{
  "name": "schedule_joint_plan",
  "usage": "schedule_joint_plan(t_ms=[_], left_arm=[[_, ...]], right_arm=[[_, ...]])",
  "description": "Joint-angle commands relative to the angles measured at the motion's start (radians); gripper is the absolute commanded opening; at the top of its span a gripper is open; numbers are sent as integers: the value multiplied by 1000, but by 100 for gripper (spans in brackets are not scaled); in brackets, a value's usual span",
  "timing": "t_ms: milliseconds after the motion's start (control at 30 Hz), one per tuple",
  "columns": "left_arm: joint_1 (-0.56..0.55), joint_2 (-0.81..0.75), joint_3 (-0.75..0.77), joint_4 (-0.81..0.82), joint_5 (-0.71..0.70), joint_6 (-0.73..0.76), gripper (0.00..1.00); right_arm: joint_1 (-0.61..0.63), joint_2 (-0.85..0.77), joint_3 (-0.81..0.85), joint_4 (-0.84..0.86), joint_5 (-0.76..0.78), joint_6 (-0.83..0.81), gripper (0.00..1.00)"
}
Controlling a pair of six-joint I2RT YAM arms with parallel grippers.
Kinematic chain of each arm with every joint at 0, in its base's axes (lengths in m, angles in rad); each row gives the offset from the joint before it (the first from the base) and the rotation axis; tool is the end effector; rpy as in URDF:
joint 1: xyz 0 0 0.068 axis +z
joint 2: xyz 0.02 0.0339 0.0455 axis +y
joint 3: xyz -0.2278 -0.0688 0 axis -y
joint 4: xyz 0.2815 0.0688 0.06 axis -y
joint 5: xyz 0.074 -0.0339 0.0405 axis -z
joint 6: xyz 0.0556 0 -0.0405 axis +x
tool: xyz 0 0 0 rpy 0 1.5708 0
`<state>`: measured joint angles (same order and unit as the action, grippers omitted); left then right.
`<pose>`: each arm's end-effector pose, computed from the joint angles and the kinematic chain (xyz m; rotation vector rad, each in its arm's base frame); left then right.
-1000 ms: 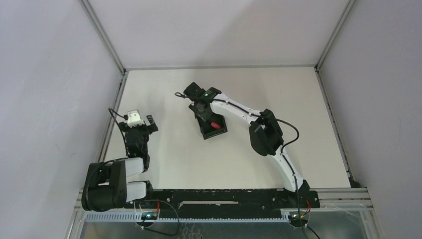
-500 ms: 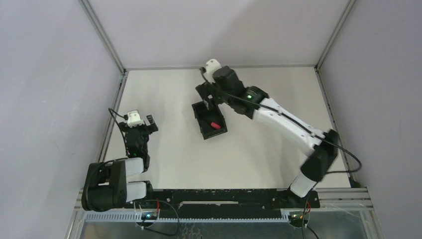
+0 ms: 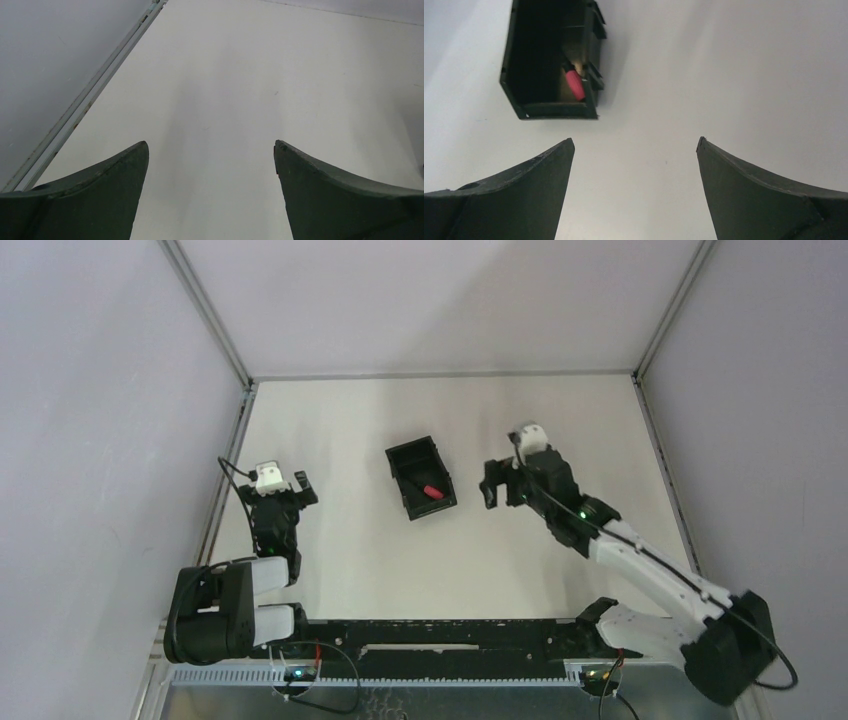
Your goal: Put the screwdriver in the bin
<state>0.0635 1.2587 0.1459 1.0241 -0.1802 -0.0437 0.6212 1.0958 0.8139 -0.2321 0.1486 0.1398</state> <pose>0.2554 0.0262 0.0929 -0.2253 1.6453 0.1645 0.2611 0.1768 0.2320 -0.4103 2.0528 0.3089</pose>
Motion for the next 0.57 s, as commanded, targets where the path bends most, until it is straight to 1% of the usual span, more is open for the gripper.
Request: schedule_joint_plan(t_ms=[0,133,233,367,533], left_arm=[[-5,0,46,35,-4,18,100],[-5,1,47,35,-3,18,100],[-5,0,47,35,-3,18,100],[-5,0,47,34,-2,18,100],[-5,1,46,35,-3,18,100]], right_arm=[[-45,-198,-149,125,64,92,100],[-124,-340,-310,123,80,159,100],[-155,-401,-387,110,88,201,100],[-163,-442,-449,105,100,231,100],[-164,-458,-473,125,88,228,100]])
